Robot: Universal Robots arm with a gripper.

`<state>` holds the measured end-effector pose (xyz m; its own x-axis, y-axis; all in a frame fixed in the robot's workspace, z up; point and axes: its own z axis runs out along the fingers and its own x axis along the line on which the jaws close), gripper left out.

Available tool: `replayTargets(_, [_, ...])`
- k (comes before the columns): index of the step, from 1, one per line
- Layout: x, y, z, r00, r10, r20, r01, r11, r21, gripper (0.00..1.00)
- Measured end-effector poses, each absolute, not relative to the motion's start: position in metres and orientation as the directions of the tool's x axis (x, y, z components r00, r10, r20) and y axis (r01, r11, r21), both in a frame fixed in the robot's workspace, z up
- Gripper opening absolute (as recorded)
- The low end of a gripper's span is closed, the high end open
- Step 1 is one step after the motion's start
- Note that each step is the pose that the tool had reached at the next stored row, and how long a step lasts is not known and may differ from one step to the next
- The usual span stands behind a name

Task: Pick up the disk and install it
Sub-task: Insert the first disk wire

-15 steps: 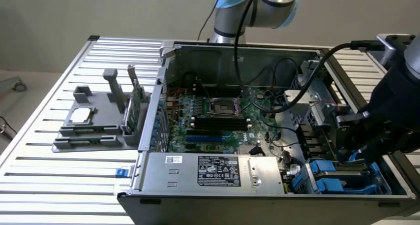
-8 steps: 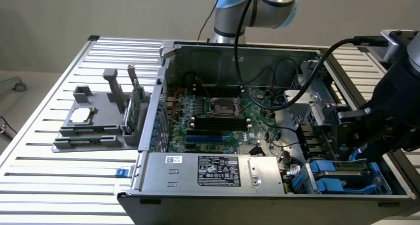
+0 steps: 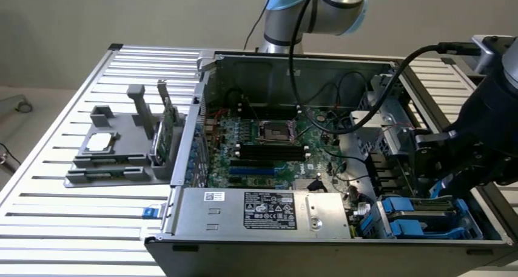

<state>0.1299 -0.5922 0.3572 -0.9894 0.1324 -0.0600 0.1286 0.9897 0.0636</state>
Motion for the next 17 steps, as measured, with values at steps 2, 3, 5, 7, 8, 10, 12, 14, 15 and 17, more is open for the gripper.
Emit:
replayTargets(2, [0.13,-0.592,0.358,-0.989,0.138,-0.06,0.134,0.989,0.064,0.48])
replayTargets(3, [0.13,-0.591,0.359,-0.988,0.141,-0.06,0.138,0.988,0.063,0.48])
replayTargets(5, [0.13,-0.591,0.363,-0.987,0.149,-0.06,0.146,0.987,0.064,0.48])
replayTargets(7, [0.13,-0.591,0.368,-0.986,0.158,-0.06,0.154,0.986,0.063,0.48])
replayTargets(8, [0.13,-0.591,0.371,-0.985,0.163,-0.06,0.159,0.985,0.064,0.48])
replayTargets(10, [0.13,-0.59,0.376,-0.983,0.171,-0.06,0.167,0.984,0.064,0.48])
replayTargets(12, [0.13,-0.59,0.379,-0.982,0.177,-0.06,0.174,0.983,0.064,0.48])
replayTargets(14, [0.13,-0.589,0.379,-0.981,0.183,-0.06,0.18,0.982,0.064,0.48])
replayTargets(15, [0.13,-0.589,0.38,-0.981,0.186,-0.06,0.182,0.981,0.064,0.48])
replayTargets(17, [0.13,-0.588,0.38,-0.98,0.19,-0.06,0.186,0.98,0.064,0.48])
